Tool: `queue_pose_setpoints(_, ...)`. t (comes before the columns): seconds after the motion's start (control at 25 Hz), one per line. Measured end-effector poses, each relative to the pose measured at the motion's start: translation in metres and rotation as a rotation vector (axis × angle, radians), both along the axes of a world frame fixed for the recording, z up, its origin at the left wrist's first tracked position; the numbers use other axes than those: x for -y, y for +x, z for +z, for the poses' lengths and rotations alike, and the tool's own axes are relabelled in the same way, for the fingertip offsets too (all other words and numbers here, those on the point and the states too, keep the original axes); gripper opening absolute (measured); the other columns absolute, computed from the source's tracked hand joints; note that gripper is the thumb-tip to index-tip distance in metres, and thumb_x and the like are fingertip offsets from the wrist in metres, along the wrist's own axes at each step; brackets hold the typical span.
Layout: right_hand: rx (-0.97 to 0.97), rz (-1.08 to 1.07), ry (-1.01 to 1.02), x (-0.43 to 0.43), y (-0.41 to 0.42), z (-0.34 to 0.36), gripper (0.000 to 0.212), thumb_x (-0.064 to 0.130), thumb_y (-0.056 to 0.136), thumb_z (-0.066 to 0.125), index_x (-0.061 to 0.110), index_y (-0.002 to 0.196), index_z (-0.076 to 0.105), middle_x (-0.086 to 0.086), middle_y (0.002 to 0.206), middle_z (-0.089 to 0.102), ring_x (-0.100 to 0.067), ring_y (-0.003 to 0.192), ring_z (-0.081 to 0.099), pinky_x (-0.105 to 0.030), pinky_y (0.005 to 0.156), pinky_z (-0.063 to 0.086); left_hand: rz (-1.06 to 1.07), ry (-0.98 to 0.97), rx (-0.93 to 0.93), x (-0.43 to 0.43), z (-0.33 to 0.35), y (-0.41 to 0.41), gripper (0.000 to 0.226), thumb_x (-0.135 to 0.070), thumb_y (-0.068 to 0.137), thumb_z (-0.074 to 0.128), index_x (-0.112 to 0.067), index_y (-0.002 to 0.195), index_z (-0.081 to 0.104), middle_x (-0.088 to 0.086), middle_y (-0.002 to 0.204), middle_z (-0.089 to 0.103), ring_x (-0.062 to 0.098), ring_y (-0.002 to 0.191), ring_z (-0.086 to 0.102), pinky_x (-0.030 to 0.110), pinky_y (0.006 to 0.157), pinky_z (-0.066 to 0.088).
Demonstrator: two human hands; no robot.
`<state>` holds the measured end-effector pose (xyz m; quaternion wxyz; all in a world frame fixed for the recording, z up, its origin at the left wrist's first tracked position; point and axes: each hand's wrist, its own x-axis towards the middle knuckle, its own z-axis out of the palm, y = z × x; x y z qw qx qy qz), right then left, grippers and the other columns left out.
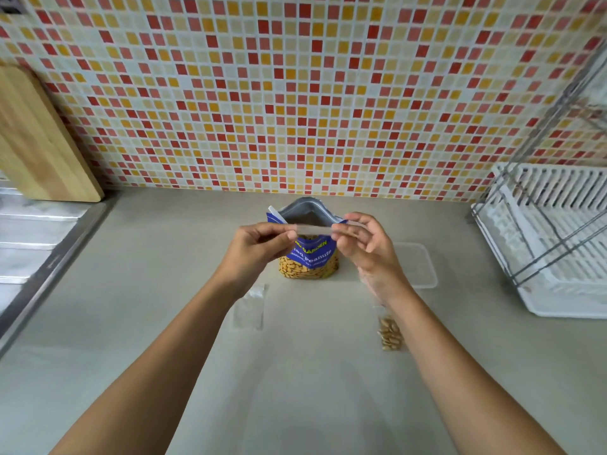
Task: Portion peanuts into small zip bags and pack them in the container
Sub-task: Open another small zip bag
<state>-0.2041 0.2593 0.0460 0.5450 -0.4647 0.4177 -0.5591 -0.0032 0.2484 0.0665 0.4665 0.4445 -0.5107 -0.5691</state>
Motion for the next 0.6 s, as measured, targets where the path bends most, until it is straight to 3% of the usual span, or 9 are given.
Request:
queue_pose_setpoints(0.08,-0.196,-0.064,-0.052,0.003,-0.003,-0.002,0.038,0.028,0.060,0.085,0.028,0.089,0.062,0.008,0.081,0.071,-0.006,0.077,0.064,-0.024,0.072,0.049,-0.004,-0.037,0.065,0.003,0.004,0.001,0.011,-0.009,0.083,0.064,-0.015,0.078,0.072,-0.005,0.074,0.069,0.004,0.073,0.062,0.014,0.066,0.051)
queue_pose_setpoints(0.16,-0.332,-0.154,-0.044,0.006,-0.001,-0.001,0.018,0.023,0.070,0.080,0.028,0.076,0.064,0.008,0.075,0.070,-0.004,0.071,0.062,-0.024,0.068,0.048,-0.035,0.024,-0.016,0.004,0.007,0.001,0.007,-0.009,0.080,0.065,-0.014,0.077,0.070,0.000,0.074,0.069,0.010,0.076,0.063,0.019,0.071,0.053)
queue_pose_setpoints(0.32,-0.318,-0.140,0.013,0.008,0.003,0.000,0.012,0.018,0.076,0.074,0.027,0.071,0.068,0.006,0.075,0.071,-0.009,0.075,0.065,-0.029,0.076,0.052,-0.067,0.196,-0.277,0.006,0.006,-0.001,0.021,-0.001,0.076,0.064,-0.013,0.094,0.063,0.002,0.064,0.068,0.013,0.065,0.066,0.021,0.063,0.055)
queue_pose_setpoints(0.52,-0.331,-0.073,0.068,0.007,0.015,0.004,0.005,0.015,0.085,0.065,0.019,0.086,0.066,0.004,0.079,0.071,-0.004,0.069,0.068,-0.023,0.076,0.054,-0.048,0.262,-0.462,0.004,0.000,-0.009,0.010,-0.010,0.070,0.063,-0.015,0.070,0.072,0.000,0.066,0.066,0.009,0.059,0.058,0.017,0.055,0.051)
queue_pose_setpoints(0.6,-0.306,-0.052,0.090,0.006,0.019,0.006,0.009,0.012,0.088,0.060,0.020,0.086,0.065,0.003,0.081,0.070,-0.003,0.069,0.068,-0.020,0.074,0.054,-0.041,0.294,-0.540,0.003,-0.002,-0.012,0.012,-0.013,0.073,0.061,-0.011,0.077,0.073,0.001,0.072,0.068,0.008,0.063,0.058,0.016,0.057,0.051)
